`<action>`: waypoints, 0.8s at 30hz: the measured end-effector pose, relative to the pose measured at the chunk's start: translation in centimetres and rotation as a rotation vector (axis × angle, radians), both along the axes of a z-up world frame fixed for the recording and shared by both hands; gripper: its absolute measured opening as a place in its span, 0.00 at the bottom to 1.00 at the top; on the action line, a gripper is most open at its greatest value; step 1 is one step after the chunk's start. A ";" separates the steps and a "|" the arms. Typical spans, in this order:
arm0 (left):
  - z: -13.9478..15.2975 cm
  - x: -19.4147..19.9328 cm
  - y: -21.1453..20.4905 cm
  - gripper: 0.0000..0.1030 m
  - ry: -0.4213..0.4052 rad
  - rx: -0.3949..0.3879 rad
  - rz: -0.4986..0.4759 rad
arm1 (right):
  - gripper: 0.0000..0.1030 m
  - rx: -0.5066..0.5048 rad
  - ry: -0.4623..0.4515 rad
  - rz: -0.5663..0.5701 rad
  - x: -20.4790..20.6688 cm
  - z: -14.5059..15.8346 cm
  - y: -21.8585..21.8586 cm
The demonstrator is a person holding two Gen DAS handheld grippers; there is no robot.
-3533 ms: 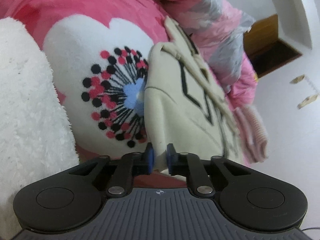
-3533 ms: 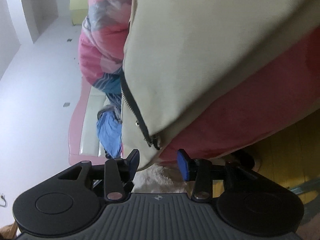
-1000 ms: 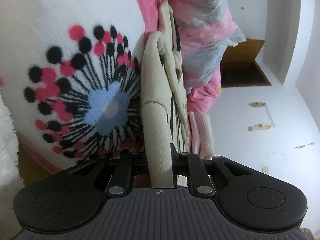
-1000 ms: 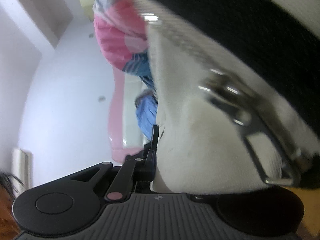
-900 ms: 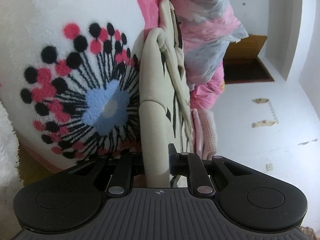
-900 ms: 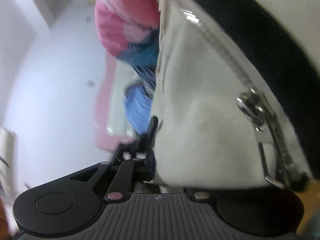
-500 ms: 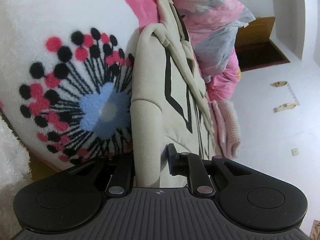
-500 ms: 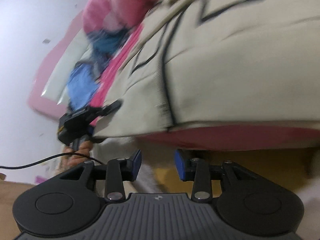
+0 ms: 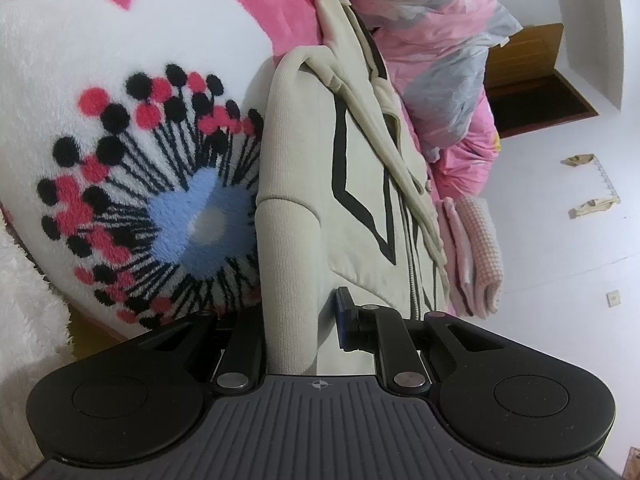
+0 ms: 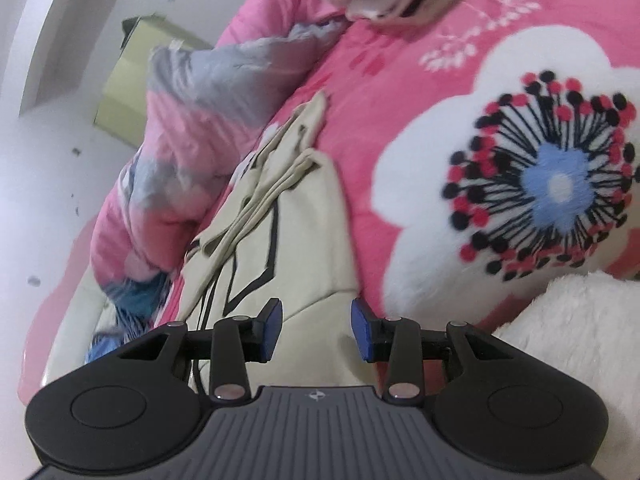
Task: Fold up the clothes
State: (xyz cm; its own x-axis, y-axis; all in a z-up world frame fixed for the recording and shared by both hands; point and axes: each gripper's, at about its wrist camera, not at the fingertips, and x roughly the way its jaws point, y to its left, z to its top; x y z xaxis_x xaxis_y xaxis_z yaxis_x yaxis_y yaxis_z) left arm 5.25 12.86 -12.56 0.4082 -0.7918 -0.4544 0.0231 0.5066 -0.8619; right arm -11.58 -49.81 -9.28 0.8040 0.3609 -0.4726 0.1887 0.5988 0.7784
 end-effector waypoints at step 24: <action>0.7 -0.7 -0.8 0.12 -0.052 0.060 -0.007 | 0.21 -0.105 0.081 0.208 2.2 -2.5 5.3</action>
State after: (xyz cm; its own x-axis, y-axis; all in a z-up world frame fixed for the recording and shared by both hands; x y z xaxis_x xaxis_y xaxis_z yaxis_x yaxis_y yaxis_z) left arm 4.54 12.03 -11.89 0.4273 -0.7665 -0.4794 0.0707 0.5570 -0.8275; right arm -9.42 -44.53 -11.83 0.6751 0.4603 -0.5764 0.1124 0.7081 0.6971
